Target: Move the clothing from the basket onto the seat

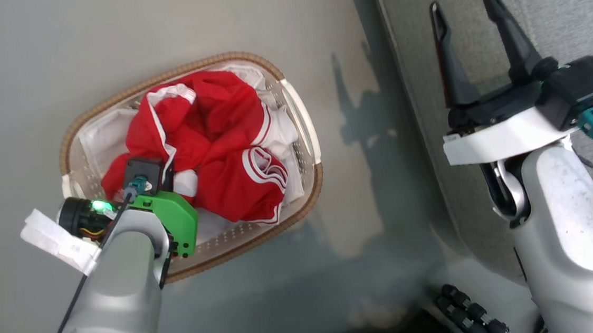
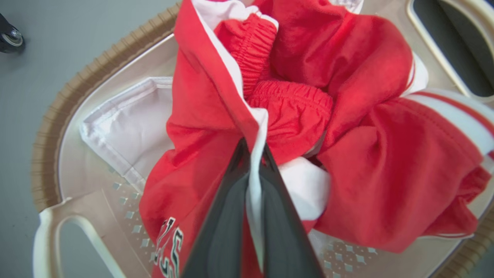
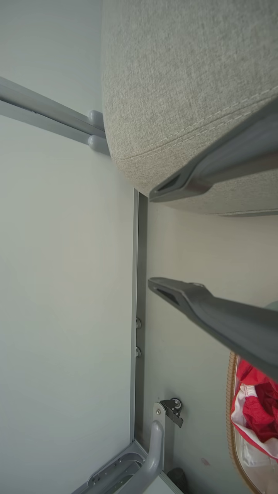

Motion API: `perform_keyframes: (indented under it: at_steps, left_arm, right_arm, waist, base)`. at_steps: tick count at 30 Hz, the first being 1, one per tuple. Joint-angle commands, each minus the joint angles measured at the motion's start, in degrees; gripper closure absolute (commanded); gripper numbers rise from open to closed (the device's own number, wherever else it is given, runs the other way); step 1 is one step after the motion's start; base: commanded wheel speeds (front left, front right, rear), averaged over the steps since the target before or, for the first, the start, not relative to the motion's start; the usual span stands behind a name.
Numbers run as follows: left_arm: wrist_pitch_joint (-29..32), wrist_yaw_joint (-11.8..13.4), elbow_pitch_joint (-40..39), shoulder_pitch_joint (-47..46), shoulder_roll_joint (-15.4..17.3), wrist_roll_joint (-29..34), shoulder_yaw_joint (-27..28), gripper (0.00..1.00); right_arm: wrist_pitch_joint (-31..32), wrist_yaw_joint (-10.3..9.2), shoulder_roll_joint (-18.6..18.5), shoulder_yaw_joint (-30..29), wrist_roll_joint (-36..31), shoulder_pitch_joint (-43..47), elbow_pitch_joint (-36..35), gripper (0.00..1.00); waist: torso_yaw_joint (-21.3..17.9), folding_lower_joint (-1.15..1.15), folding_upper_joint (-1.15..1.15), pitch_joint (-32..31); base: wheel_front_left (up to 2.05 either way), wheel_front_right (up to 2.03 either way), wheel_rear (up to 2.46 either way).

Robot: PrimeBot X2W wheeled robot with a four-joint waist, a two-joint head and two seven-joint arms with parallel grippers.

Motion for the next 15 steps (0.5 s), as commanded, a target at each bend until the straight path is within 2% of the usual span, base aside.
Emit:
perform_keyframes:
  at_steps: [1, 15]
  left_arm:
    - [-0.32, -0.26, -1.94, 1.71, -0.15, -0.88, 0.25, 1.0]
    - [-0.27, 0.56, -20.04, 17.03, -1.33, -4.26, 1.38, 1.0]
  right_arm:
    - [-0.28, -0.02, -0.18, -0.27, -0.79, 1.54, 0.74, 0.0]
    - [-0.28, -0.03, -0.2, 0.07, -1.4, 11.3, 5.66, 0.0]
  waist:
    - [1.36, 0.0, 0.0, -6.6]
    - [5.22, 0.0, 0.0, -24.95]
  base:
    - [0.0, 0.0, 0.0]
    - [0.0, 0.0, 0.0]
